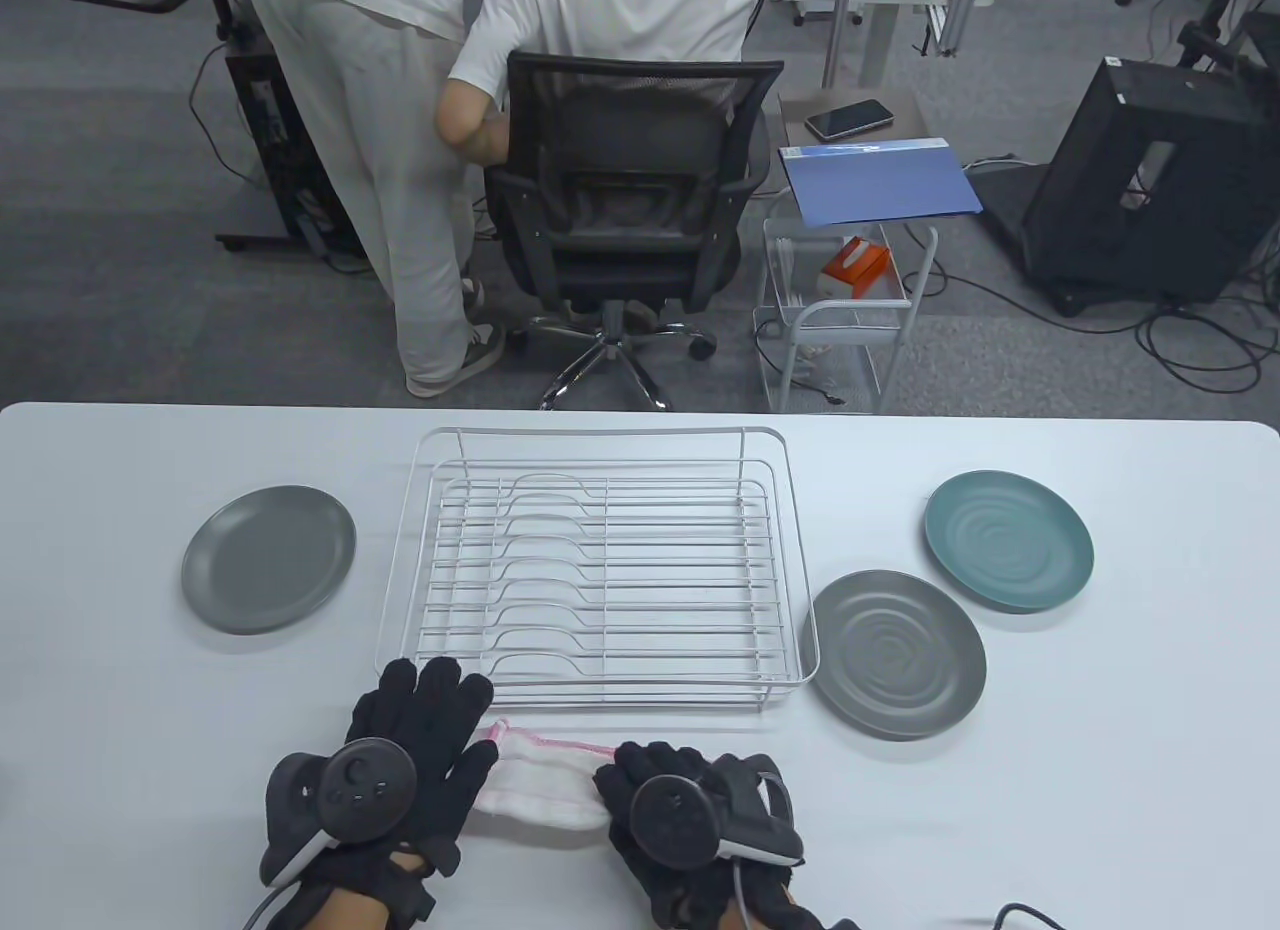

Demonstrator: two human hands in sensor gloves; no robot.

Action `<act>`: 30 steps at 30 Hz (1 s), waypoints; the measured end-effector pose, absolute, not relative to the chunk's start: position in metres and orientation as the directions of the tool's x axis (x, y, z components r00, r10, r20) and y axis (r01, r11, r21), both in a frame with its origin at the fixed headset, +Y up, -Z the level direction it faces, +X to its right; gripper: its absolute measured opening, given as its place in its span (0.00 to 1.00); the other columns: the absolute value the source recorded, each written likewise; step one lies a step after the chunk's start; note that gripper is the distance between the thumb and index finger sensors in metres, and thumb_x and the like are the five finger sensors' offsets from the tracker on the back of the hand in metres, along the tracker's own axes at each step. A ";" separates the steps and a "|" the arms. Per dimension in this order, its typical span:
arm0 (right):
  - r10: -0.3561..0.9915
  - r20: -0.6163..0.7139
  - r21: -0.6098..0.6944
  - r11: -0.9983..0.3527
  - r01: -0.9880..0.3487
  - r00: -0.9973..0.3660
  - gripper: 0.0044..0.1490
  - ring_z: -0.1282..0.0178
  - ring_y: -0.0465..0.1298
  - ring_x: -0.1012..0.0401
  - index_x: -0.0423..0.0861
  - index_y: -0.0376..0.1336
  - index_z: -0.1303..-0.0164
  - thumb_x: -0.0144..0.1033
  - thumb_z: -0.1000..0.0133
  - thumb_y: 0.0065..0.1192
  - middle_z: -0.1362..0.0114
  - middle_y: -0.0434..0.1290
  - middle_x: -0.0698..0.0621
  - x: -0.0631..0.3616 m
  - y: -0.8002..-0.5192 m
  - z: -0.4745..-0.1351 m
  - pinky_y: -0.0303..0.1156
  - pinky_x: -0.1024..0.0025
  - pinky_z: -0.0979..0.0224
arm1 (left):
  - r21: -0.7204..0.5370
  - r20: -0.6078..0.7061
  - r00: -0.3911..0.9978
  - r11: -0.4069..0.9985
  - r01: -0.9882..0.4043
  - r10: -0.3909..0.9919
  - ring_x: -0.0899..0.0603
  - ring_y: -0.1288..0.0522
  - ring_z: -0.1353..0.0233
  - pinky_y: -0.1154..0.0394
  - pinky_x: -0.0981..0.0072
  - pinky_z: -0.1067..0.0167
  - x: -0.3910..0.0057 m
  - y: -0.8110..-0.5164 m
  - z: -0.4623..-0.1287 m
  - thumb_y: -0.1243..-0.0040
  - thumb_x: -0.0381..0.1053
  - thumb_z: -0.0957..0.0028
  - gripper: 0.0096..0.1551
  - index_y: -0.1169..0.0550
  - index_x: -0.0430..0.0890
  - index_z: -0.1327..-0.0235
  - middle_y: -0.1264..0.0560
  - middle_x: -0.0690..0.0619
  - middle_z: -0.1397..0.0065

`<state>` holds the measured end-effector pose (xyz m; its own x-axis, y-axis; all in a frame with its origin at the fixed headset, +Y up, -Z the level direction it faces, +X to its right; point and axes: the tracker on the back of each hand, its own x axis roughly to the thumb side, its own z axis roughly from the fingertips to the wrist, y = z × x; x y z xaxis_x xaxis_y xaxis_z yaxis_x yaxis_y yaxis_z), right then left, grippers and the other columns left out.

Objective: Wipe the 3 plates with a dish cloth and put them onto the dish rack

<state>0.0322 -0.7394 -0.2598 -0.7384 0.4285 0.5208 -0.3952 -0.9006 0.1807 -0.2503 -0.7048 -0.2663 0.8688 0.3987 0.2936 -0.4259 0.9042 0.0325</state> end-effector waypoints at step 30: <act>0.922 0.311 0.172 -0.292 -0.941 -0.229 0.34 0.35 0.68 0.35 0.33 0.67 0.38 0.42 0.47 0.60 0.33 0.68 0.30 0.123 -0.718 -0.268 0.63 0.35 0.36 | 0.242 -0.250 0.561 0.611 -0.753 0.790 0.25 0.49 0.20 0.49 0.31 0.30 -0.335 -0.733 -0.293 0.49 0.68 0.40 0.44 0.51 0.50 0.20 0.48 0.38 0.15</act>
<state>0.1232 -0.7180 -0.2682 -0.2292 0.9223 0.3113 -0.9408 -0.2920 0.1724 -0.3347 -0.7327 -0.2926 0.5605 0.7895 -0.2498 -0.7532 0.6115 0.2425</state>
